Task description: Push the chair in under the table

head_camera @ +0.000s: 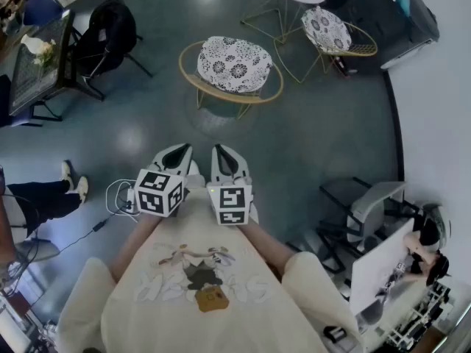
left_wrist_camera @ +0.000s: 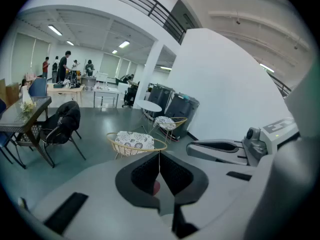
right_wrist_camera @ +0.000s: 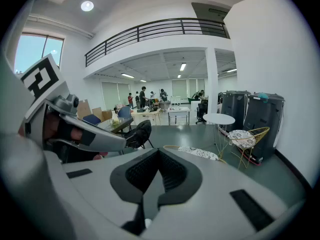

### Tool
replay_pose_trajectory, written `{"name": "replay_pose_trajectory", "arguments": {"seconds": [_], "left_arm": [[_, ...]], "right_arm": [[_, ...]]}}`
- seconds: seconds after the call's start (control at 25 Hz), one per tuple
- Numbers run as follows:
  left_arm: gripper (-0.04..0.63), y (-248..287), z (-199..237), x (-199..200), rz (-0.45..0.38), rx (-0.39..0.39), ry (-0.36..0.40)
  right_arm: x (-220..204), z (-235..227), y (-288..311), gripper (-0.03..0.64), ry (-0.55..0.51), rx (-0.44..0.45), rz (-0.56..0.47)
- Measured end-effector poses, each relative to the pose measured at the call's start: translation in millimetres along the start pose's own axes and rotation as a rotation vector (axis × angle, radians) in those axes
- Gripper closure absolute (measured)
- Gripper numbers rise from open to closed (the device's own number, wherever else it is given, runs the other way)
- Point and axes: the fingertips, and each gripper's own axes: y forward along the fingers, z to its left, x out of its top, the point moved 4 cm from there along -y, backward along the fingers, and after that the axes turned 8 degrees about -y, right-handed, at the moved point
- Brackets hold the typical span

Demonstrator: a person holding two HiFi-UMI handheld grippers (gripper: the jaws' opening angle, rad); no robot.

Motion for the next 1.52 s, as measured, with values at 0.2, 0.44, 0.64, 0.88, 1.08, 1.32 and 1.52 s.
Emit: {"name": "replay_pose_trajectory", "arguments": {"seconds": [0.2,0.44,0.64,0.88,1.08,1.32,1.52], "left_arm": [[0.584,-2,13,9,-0.011,-0.001,0.01],[0.584,-4,30,17,-0.014,0.006,0.0],[0.584,-5,47,22,0.003,-0.025,-0.016],[0.584,6,49,25,0.007,-0.063,-0.023],[0.584,22,61,35,0.035,-0.048,-0.051],[0.584,49,88,63,0.022,-0.006,-0.073],[0.584,83,117,88,0.055,0.049,-0.09]], "right_arm": [[7,7,13,0.609,0.001,-0.001,0.0],[13,12,29,0.609,0.005,0.004,0.008],[23,31,41,0.609,-0.029,-0.021,-0.04],[23,30,54,0.607,-0.115,-0.042,-0.036],[24,3,79,0.607,-0.157,-0.006,-0.002],[20,-25,133,0.555,-0.217,0.089,0.039],[16,-42,187,0.518,-0.283,0.163,0.116]]}}
